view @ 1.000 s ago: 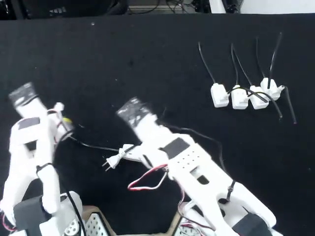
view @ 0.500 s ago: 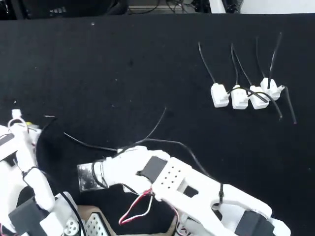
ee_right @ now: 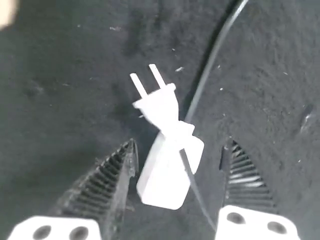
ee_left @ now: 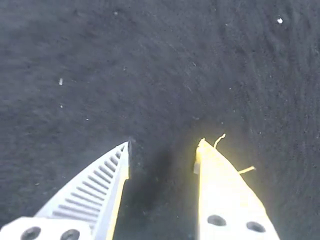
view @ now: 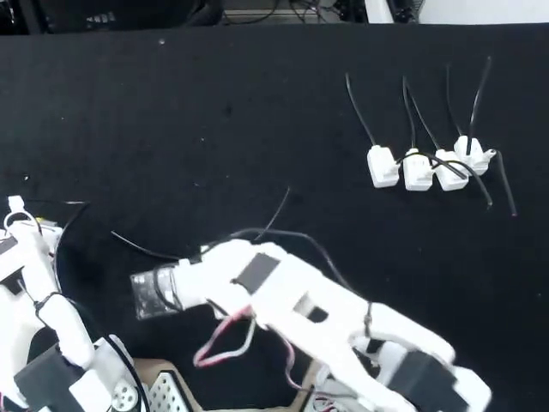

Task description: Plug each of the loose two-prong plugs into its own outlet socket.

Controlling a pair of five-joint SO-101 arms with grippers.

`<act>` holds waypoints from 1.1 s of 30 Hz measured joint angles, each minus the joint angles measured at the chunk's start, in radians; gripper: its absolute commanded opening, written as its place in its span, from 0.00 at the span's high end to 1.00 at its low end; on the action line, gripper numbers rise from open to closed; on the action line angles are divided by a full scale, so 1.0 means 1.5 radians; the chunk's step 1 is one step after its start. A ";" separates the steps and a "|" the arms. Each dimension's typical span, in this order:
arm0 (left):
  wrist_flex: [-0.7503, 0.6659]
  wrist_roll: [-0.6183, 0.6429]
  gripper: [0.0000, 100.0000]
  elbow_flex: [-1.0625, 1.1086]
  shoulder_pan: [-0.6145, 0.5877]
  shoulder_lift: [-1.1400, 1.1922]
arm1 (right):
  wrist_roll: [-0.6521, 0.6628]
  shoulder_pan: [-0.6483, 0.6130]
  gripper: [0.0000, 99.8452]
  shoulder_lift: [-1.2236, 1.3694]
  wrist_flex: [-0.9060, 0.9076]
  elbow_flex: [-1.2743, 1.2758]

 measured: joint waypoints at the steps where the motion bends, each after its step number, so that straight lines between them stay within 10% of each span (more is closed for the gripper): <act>1: 0.000 0.000 0.79 0.000 -0.002 0.000 | 0.011 0.000 0.75 0.024 0.004 -0.014; 25: 0.000 0.004 0.79 0.000 -0.001 0.000 | 0.076 -0.019 0.83 0.181 -0.031 -0.066; 28: 0.000 0.004 0.79 0.000 -0.001 0.000 | 0.028 -0.017 0.99 0.181 -0.033 -0.076; 33: 0.000 0.004 0.79 0.000 -0.001 0.000 | -0.088 -0.017 0.99 0.164 -0.035 -0.113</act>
